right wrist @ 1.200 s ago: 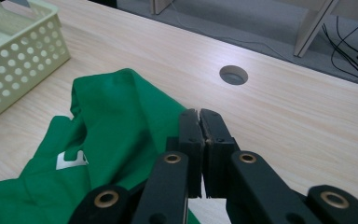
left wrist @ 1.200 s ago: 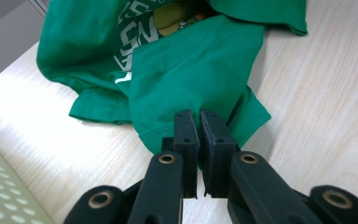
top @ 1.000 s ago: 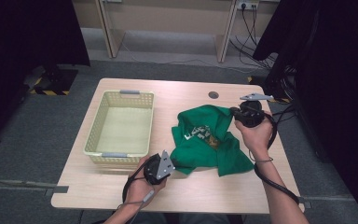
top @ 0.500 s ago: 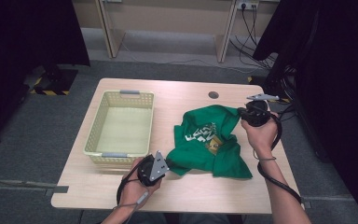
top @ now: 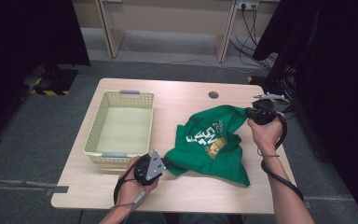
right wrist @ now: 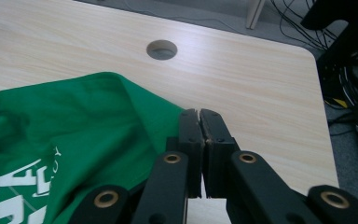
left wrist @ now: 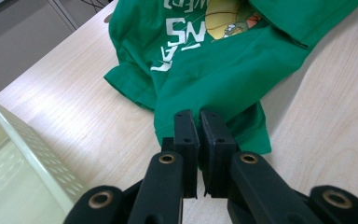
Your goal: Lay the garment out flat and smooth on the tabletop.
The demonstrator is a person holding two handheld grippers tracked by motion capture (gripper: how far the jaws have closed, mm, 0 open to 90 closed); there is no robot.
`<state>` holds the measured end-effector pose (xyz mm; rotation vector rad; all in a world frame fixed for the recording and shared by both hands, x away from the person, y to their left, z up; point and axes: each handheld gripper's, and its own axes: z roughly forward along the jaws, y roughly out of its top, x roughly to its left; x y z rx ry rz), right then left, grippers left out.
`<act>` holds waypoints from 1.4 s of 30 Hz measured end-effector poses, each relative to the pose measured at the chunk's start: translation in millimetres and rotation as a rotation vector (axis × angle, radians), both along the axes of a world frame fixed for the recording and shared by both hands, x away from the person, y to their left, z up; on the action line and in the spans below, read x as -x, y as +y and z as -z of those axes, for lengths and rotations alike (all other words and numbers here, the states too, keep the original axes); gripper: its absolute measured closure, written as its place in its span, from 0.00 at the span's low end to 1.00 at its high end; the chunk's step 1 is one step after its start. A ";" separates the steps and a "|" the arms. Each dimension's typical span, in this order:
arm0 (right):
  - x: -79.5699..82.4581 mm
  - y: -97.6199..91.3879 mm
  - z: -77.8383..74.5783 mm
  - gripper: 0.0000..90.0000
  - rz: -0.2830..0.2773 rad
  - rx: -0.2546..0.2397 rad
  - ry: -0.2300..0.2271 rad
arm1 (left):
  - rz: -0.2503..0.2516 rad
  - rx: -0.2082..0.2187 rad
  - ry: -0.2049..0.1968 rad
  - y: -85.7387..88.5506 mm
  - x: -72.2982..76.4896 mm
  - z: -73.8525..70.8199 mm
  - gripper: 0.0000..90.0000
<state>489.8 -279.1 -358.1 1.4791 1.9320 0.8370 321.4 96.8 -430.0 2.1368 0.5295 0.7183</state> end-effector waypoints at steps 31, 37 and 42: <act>114.9 52.3 49.7 0.68 -0.383 0.112 0.071 | 0.022 -0.006 -0.003 -8.1 4.7 1.7 0.94; 137.5 64.5 71.0 0.64 -0.432 0.131 0.096 | 0.022 -0.006 -0.002 -7.8 5.0 1.9 0.94; 150.2 73.2 80.1 0.60 -0.473 0.166 0.095 | 0.025 -0.006 -0.004 -8.8 5.0 2.3 0.94</act>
